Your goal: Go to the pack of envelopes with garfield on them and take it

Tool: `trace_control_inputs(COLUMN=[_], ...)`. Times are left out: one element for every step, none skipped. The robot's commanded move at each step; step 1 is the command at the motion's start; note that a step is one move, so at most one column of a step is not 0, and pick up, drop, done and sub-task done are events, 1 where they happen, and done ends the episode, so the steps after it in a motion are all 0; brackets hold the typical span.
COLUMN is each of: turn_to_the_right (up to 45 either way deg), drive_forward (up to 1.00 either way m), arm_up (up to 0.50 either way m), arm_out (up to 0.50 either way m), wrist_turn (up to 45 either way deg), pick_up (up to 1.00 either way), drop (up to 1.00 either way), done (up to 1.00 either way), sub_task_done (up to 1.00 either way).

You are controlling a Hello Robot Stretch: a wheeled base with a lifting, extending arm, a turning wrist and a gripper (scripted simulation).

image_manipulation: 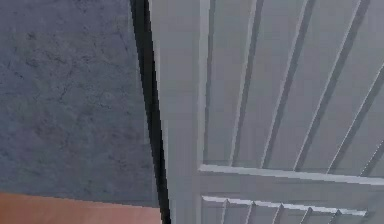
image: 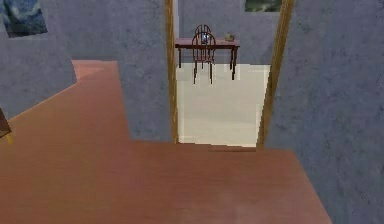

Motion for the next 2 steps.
trace_control_inputs(turn_to_the_right=[0.0, -33.0], drive_forward=[0.3, 0.0], arm_up=[0.0, 0.0], arm_out=[0.0, 0.0], wrist_turn=[0.0, 0.0], pick_up=[0.0, 0.0], drop=[0.0, 0.0], done=[0.0, 0.0], sub_task_done=[0.0, 0.0])
